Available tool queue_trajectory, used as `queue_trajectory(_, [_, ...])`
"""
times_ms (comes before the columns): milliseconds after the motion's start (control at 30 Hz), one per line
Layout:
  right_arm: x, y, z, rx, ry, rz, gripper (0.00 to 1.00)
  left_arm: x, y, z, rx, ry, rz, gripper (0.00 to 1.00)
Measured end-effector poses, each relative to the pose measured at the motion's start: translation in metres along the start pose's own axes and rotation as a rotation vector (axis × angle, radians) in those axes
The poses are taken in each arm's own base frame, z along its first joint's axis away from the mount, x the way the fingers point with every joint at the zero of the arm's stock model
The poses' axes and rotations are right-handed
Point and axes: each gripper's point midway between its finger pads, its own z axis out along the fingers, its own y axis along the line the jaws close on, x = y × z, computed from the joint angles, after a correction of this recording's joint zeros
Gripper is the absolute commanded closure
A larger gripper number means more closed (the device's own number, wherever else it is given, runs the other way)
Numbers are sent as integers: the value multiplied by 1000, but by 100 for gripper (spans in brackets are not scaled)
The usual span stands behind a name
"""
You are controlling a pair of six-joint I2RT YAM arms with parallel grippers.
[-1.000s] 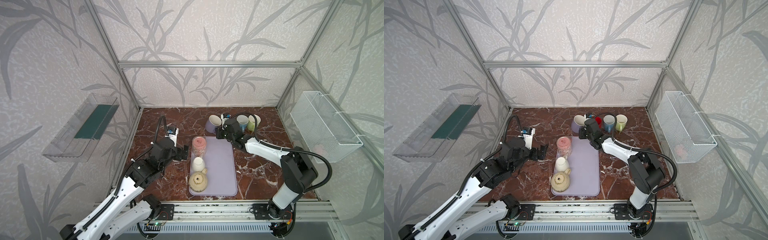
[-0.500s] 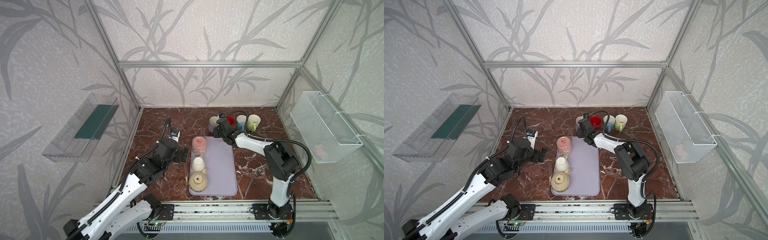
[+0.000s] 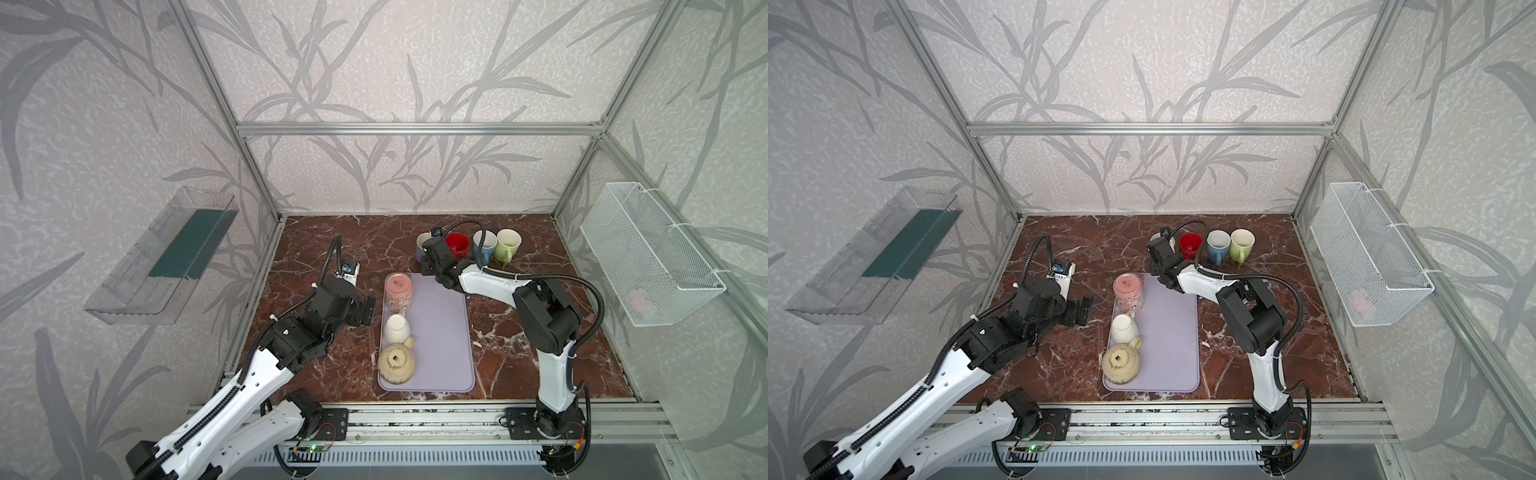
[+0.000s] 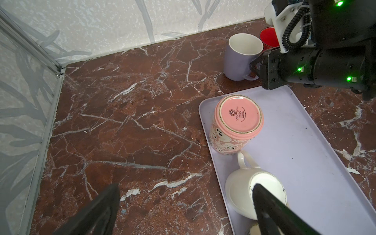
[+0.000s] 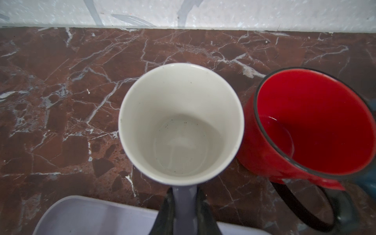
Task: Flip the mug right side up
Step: 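Lower the lavender mug upright beside the red mug with the right gripper, then open the right gripper and draw back while the left gripper reaches over the pink mug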
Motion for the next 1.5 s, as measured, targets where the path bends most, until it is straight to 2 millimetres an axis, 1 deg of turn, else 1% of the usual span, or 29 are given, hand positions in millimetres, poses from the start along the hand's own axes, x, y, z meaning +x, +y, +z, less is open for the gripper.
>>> queue_trajectory(433, [4, -10, 6, 65, 2, -21, 100, 1, 1, 1, -4, 3, 3, 1])
queue_trajectory(700, [4, -8, 12, 72, 3, -25, 100, 2, 1, 1, -7, 4, 6, 1])
queue_trajectory(733, [4, -8, 12, 72, 3, -24, 95, 2, 1, 1, -7, 4, 8, 1])
queue_trajectory(800, [4, -8, 12, 73, 3, -24, 81, 2, 1, 1, -8, 5, 11, 1])
queue_trajectory(833, [4, -8, 12, 73, 3, -22, 77, 2, 1, 1, -8, 5, 12, 1])
queue_trajectory(900, [3, -8, 12, 76, 0, -20, 71, 2, 1, 2, -11, 7, 13, 1])
queue_trajectory(1033, [1, -8, 12, 78, -9, -12, 56, 4, 1, 5, -19, 17, 17, 2])
queue_trajectory(1233, [-3, -7, 10, 69, -24, -4, 38, 10, 1, 14, -37, 55, 36, 12])
queue_trajectory(1300, [-5, -8, 3, 56, -35, 0, 34, 15, 1, 19, -46, 82, 48, 15])
queue_trajectory(1400, [-8, -10, -15, 16, -53, 11, 28, 21, -1, 27, -58, 140, 75, 18])
queue_trajectory(1467, [-10, -11, -32, -23, -69, 17, 24, 19, -4, 30, -57, 164, 84, 17])
queue_trajectory(1500, [-13, -12, -42, -46, -81, 18, 22, 15, -6, 32, -51, 169, 84, 14])
